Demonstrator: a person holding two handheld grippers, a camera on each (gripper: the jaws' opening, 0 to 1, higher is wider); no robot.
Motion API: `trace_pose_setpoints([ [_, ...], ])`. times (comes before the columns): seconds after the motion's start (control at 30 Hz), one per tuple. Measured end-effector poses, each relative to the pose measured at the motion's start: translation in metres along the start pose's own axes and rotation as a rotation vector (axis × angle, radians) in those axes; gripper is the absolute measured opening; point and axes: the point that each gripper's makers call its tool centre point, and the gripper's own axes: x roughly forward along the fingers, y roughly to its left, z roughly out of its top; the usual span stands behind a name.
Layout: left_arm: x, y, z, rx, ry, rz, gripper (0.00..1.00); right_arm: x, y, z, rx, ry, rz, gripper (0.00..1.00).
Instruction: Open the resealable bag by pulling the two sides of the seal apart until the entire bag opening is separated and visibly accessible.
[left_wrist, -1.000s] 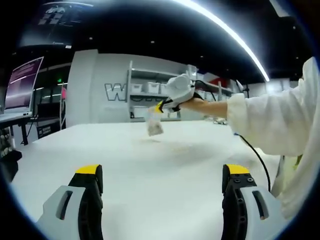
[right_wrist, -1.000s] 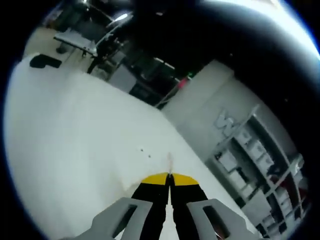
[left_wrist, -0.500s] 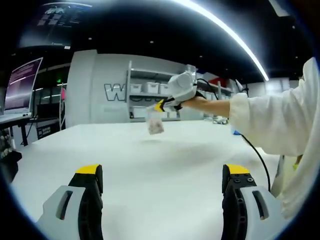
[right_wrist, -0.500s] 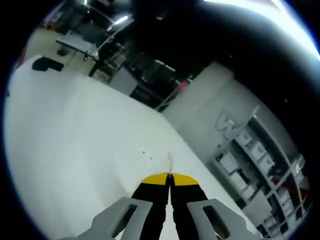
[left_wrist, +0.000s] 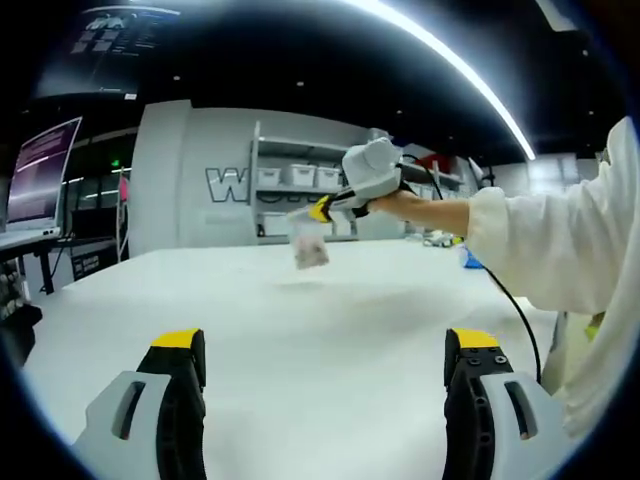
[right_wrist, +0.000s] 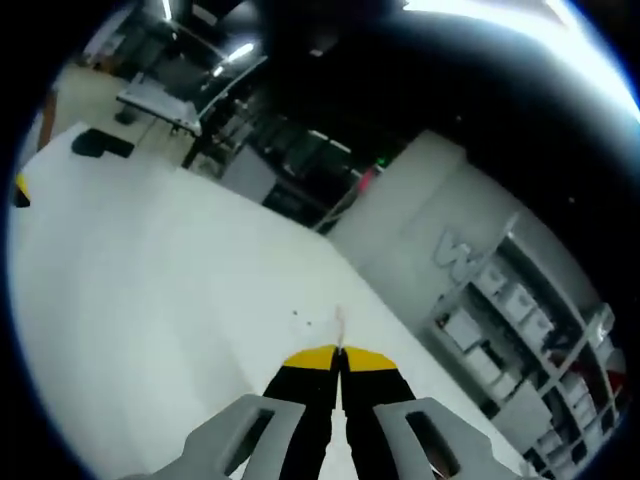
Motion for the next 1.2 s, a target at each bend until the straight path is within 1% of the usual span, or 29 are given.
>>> trace_pose_setpoints([
  [0.13, 0.0, 0.0, 0.0, 0.0, 0.0, -0.001, 0.98, -0.002, -0.003, -0.002, 0.015, -0.002, -0.003, 0.0],
  [0.27, 0.0, 0.001, 0.0, -0.003, 0.001, 0.001, 0.98, -0.004, -0.006, 0.0, 0.079, -0.021, 0.0, 0.0],
  [0.4, 0.0, 0.002, -0.001, -0.004, 0.001, 0.004, 0.98, -0.006, -0.008, 0.001, 0.118, -0.03, 0.002, 0.0],
  [0.53, 0.0, 0.003, -0.001, -0.004, 0.0, 0.006, 0.98, -0.011, -0.007, 0.004, 0.175, -0.05, 0.014, 0.0],
  [0.67, 0.0, 0.002, -0.001, -0.005, 0.002, 0.005, 0.98, -0.015, -0.007, 0.007, 0.189, -0.058, 0.013, 0.0],
  [0.93, -0.001, 0.002, -0.001, -0.006, 0.0, 0.004, 0.98, -0.024, -0.006, 0.012, 0.346, -0.095, 0.048, 0.0],
  [1.2, -0.002, 0.003, -0.001, -0.006, 0.0, 0.006, 0.98, -0.033, -0.009, 0.011, 0.391, -0.108, 0.046, 0.0],
])
